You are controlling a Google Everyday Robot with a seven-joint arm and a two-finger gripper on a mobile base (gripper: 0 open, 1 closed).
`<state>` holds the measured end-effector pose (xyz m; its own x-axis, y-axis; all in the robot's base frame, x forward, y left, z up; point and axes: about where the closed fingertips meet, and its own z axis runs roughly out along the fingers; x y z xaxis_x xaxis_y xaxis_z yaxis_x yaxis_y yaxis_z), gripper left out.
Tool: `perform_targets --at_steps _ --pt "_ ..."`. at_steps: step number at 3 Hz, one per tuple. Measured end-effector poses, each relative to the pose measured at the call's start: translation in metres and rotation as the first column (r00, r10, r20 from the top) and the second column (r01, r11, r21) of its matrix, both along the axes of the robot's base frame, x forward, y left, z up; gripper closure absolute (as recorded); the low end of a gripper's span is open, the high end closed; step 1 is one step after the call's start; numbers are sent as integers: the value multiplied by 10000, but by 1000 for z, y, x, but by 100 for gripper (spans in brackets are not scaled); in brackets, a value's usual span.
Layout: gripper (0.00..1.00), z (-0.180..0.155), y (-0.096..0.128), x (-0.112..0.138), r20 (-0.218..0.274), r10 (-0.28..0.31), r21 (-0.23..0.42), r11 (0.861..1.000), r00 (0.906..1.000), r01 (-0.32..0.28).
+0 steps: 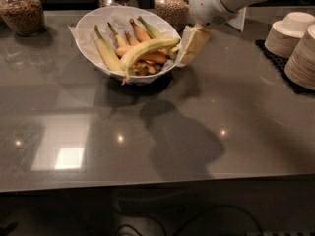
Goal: Pick banana from white bowl
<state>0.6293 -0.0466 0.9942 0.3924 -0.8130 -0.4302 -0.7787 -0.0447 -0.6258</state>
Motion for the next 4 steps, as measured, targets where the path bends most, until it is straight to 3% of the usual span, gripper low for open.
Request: perform_targets --at_steps 1,2,4 --pt "18 -16 23 17 -93 411 402 9984 9991 -407" --pt "20 -29 38 27 -205 679 615 9959 9975 -666" --pt "36 -54 52 39 -167 1065 219 9941 9942 -1061"
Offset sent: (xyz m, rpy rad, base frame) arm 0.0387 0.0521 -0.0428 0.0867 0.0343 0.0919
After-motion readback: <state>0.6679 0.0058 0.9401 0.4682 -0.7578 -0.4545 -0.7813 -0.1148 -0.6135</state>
